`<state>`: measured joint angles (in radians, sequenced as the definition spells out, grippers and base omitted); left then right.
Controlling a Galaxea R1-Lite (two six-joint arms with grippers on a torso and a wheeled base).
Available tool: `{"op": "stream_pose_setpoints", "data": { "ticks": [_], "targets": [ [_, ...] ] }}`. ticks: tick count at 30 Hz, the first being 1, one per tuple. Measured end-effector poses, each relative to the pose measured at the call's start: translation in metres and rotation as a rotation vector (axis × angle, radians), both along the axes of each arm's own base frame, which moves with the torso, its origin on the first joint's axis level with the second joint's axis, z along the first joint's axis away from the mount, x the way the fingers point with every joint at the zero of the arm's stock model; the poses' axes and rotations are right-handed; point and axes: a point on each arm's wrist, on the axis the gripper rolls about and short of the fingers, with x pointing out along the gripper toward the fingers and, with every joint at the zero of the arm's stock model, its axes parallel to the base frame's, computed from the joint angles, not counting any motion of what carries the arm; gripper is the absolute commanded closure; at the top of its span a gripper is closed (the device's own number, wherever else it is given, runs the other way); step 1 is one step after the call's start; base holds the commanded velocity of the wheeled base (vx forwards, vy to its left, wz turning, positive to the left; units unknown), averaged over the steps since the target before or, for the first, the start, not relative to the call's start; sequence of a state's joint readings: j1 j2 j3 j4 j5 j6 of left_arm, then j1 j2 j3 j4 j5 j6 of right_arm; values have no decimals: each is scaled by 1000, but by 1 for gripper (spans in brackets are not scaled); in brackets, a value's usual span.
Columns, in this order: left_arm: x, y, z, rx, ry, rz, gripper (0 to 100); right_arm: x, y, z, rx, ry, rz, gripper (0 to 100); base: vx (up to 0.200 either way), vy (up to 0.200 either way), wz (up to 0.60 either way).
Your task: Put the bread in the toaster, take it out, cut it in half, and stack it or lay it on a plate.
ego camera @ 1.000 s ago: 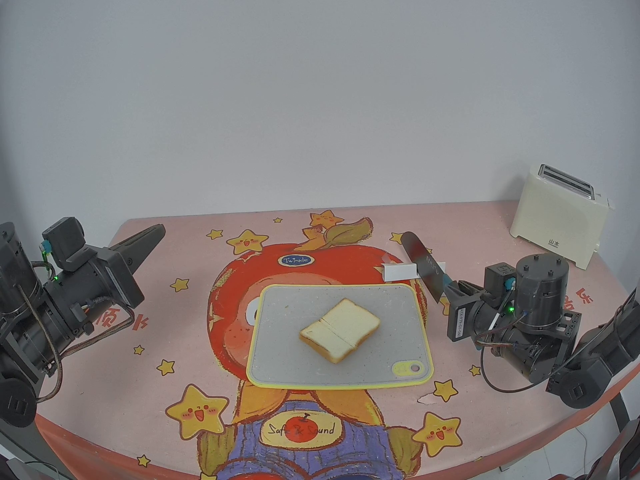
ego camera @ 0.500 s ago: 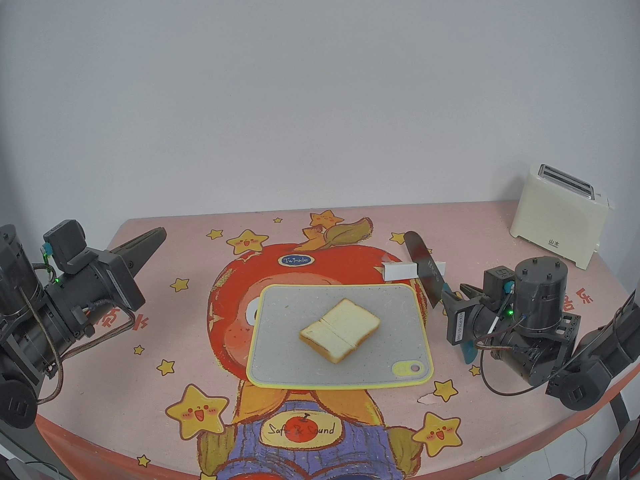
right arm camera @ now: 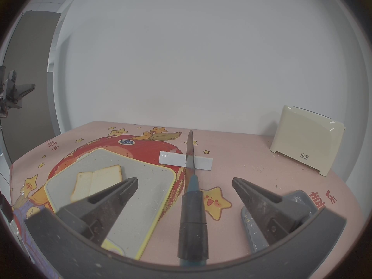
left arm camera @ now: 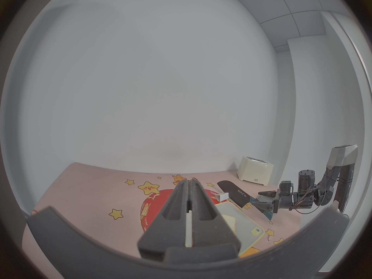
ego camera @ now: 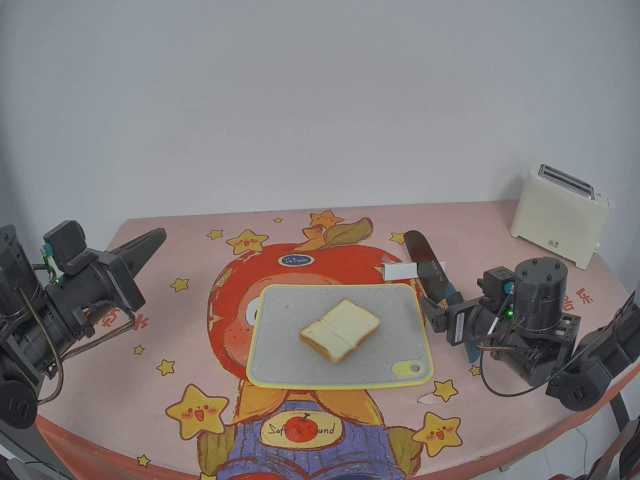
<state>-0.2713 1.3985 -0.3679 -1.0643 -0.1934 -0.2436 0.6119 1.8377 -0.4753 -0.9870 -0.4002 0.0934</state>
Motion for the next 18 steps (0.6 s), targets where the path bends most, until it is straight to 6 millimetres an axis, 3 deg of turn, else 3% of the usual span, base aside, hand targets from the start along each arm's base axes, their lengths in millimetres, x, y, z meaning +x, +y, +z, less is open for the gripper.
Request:
{"op": "stream_pose_setpoints", "data": {
  "ticks": [11,18],
  "targets": [
    [0,1,5,0,-25,3,100,-3,4,5,9,-17,29,0,0,0,0],
    [-6,3,19,-17,-89,1,100,-13,9,24,53,-67,98,0,0,0,0]
  ]
}}
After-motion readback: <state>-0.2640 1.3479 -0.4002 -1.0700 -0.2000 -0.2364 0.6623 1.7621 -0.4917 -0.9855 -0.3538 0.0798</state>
